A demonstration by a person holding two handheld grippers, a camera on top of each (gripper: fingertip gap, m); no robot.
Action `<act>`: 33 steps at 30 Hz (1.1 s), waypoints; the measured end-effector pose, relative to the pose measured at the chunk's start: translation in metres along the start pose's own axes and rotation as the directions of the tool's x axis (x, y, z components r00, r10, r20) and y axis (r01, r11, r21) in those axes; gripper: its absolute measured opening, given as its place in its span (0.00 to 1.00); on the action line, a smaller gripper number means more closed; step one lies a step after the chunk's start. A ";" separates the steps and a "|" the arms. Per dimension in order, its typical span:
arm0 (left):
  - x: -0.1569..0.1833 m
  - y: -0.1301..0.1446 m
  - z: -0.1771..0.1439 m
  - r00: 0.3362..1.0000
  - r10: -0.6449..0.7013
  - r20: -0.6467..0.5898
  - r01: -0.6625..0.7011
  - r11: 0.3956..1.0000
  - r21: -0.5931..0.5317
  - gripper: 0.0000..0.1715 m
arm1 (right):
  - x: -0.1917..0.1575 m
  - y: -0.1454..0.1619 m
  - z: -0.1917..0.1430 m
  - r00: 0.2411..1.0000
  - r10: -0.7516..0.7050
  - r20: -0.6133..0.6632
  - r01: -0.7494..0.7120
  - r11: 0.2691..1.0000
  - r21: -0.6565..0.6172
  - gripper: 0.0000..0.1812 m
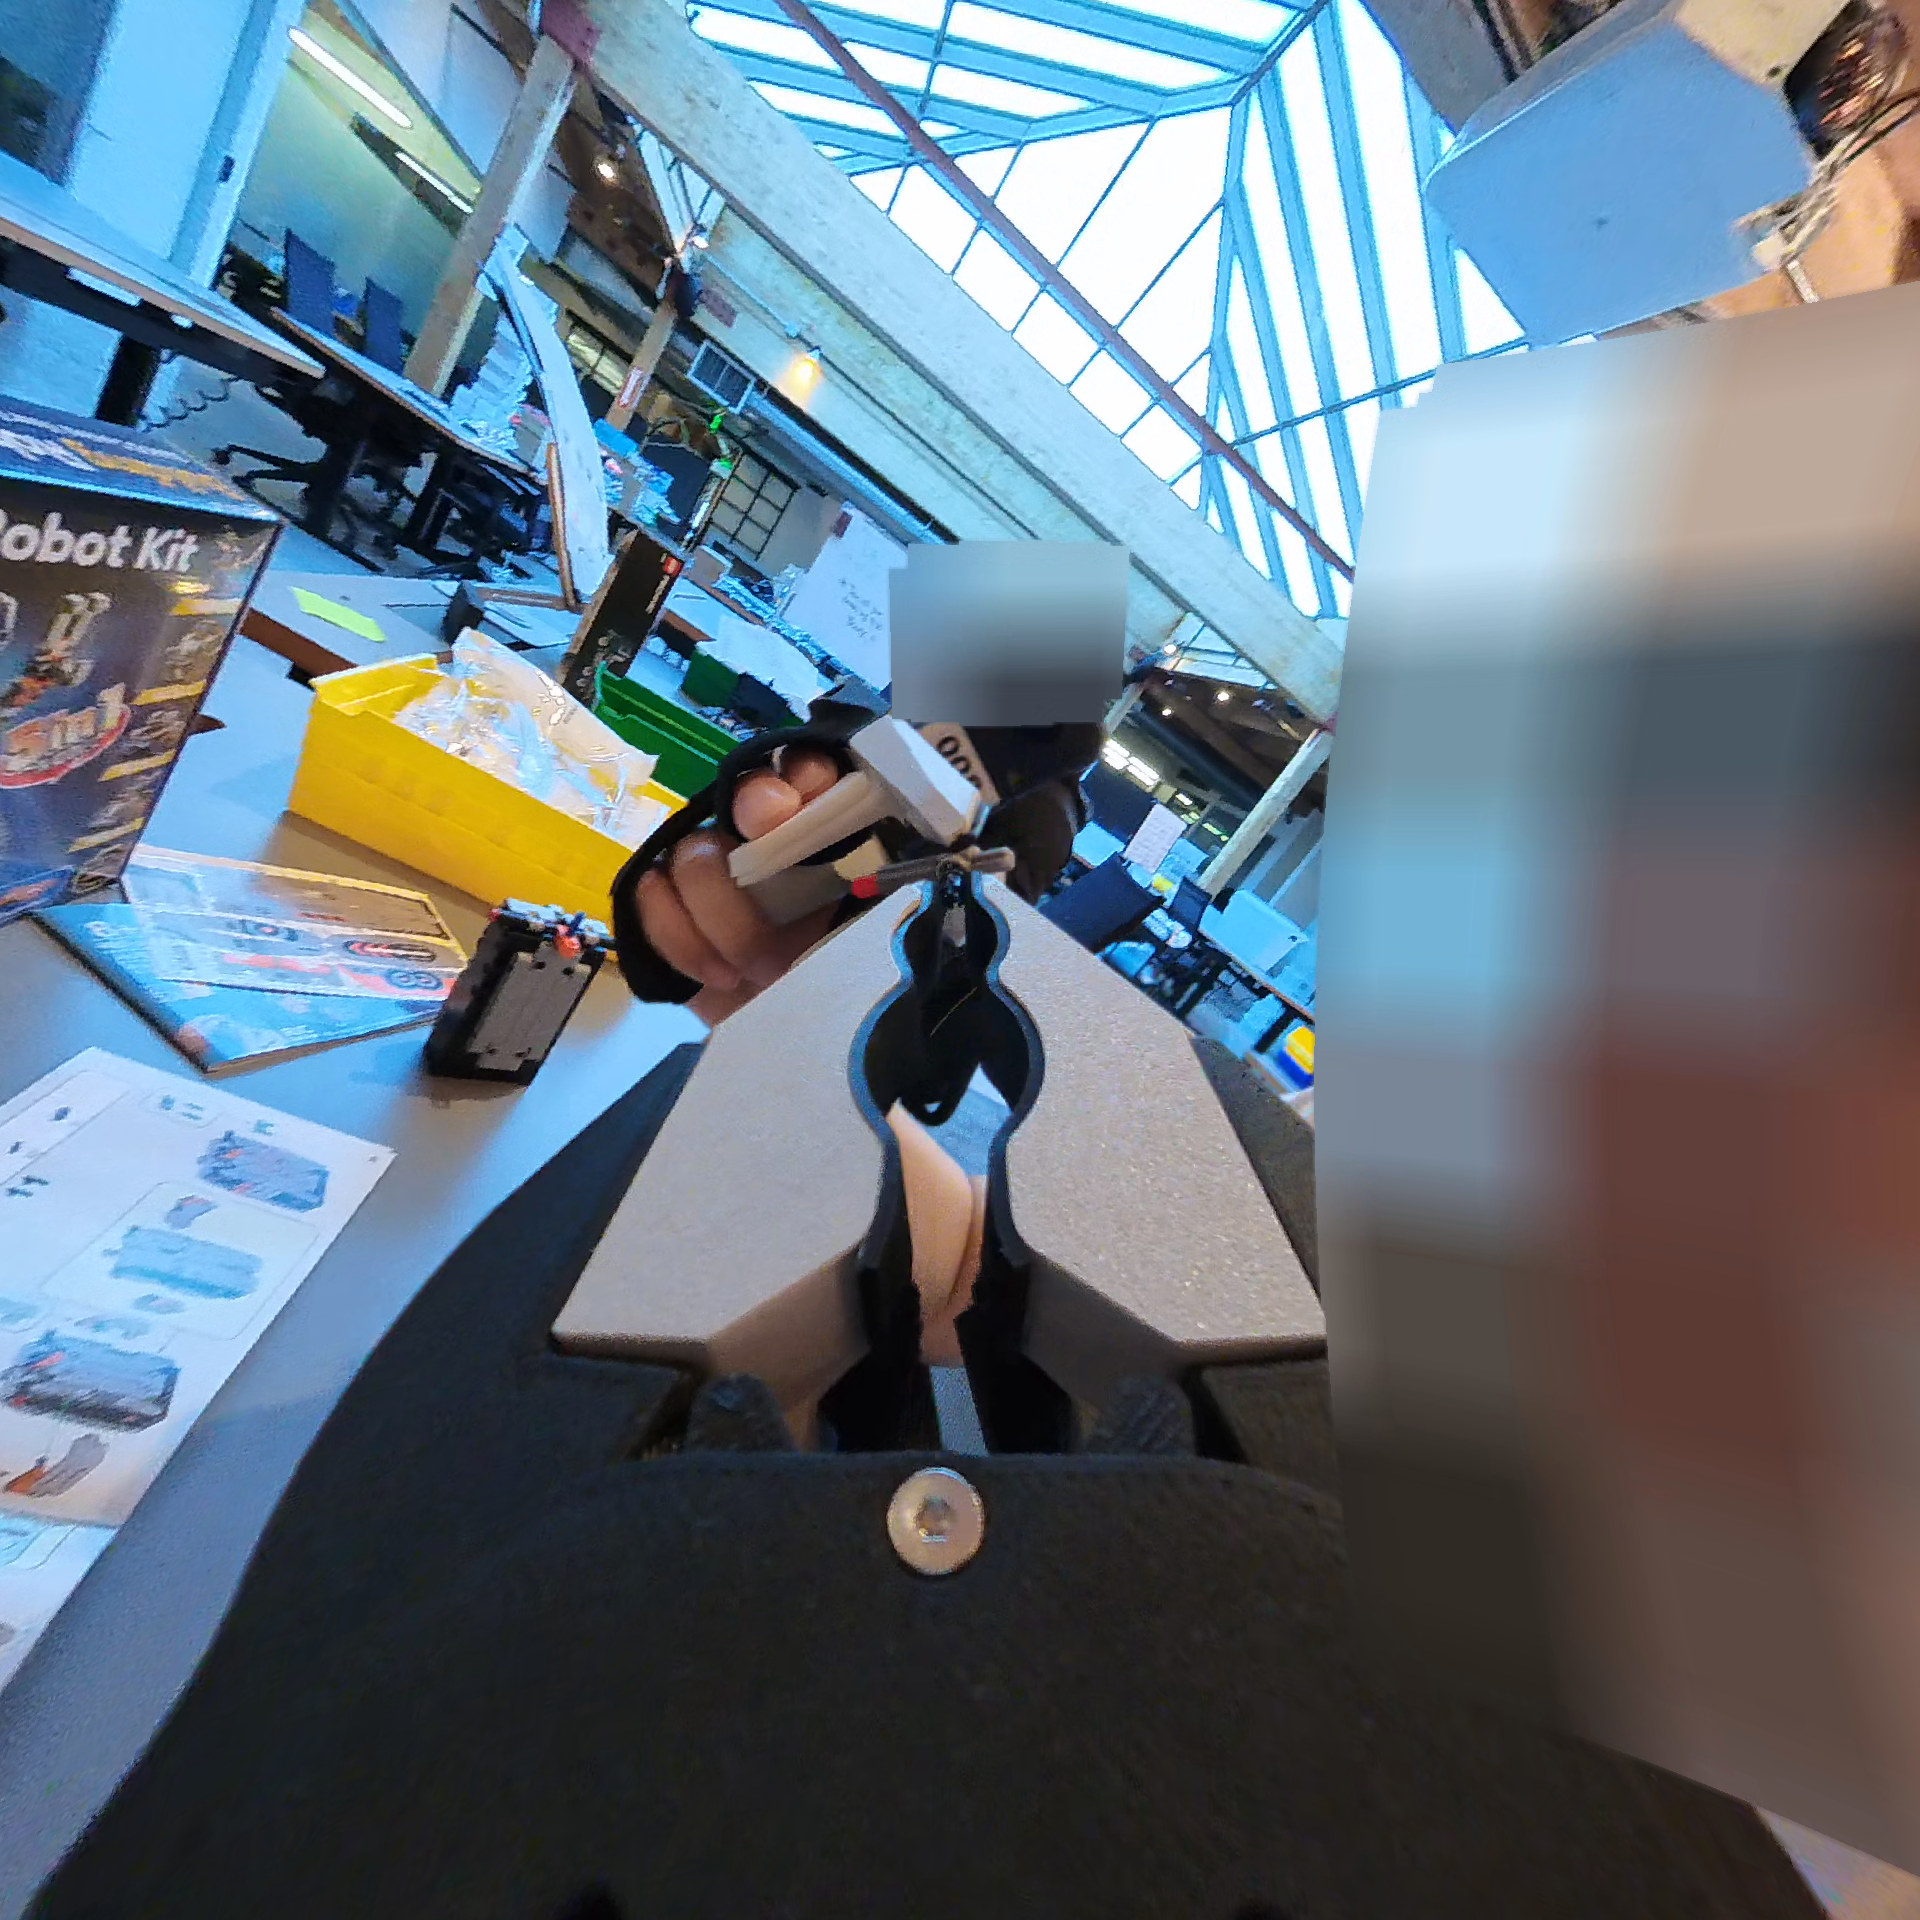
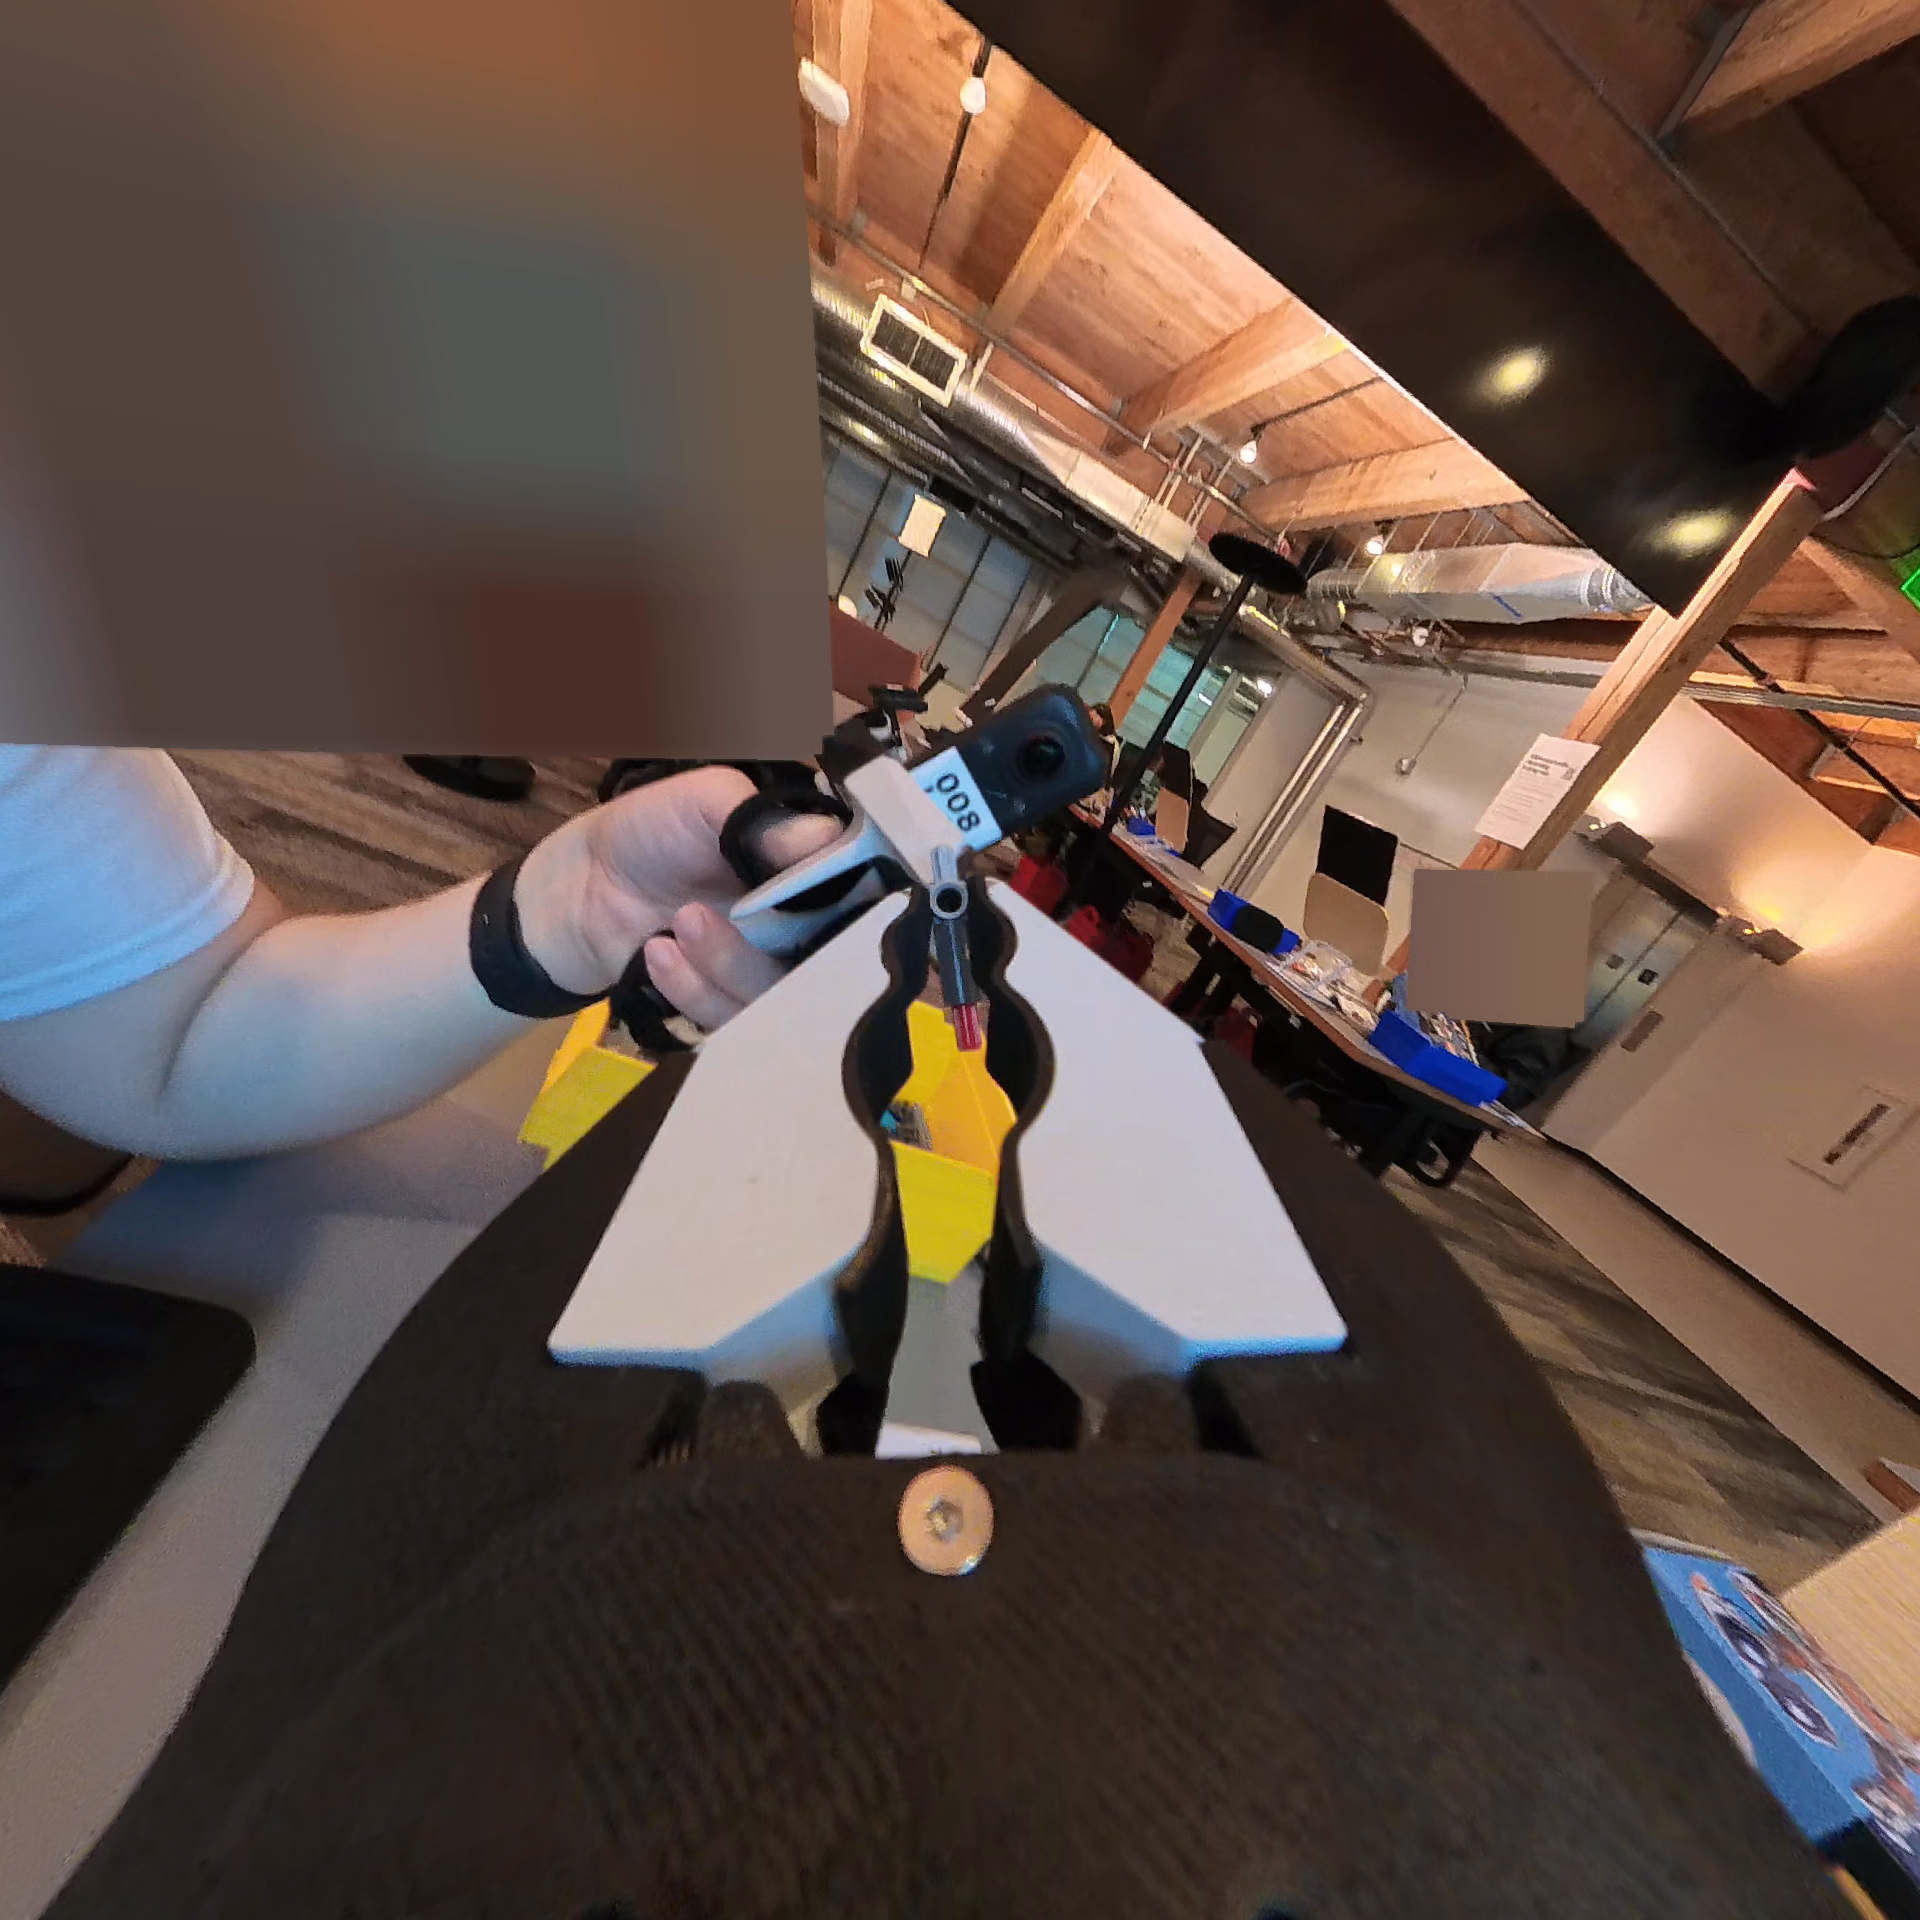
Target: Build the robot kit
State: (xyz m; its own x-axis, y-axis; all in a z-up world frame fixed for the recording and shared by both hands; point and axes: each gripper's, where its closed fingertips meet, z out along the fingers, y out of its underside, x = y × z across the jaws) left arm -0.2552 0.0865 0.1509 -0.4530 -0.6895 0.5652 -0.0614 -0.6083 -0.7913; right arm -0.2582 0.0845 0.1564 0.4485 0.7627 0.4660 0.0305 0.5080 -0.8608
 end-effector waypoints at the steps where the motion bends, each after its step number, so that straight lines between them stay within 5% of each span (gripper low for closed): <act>1: -0.002 0.001 0.000 1.000 0.007 0.015 -0.007 1.000 -0.010 0.01 | 0.000 0.002 0.000 1.000 -0.010 0.000 0.010 1.000 -0.020 0.04; 27: -0.027 0.014 0.000 0.986 0.066 0.156 -0.045 0.990 -0.134 0.01 | -0.003 0.031 -0.007 0.996 -0.089 0.017 0.090 0.937 -0.339 0.03; 33: -0.012 0.010 0.000 0.998 0.017 0.062 -0.010 0.995 -0.098 0.01 | -0.005 0.014 -0.004 0.999 -0.015 0.047 0.022 0.991 -0.133 0.03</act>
State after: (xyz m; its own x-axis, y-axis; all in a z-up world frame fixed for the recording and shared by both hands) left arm -0.2499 0.0887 0.1362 -0.3978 -0.7226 0.5653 -0.1434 -0.5596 -0.8162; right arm -0.2566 0.0858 0.1410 0.4054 0.7727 0.4884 0.1591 0.4665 -0.8701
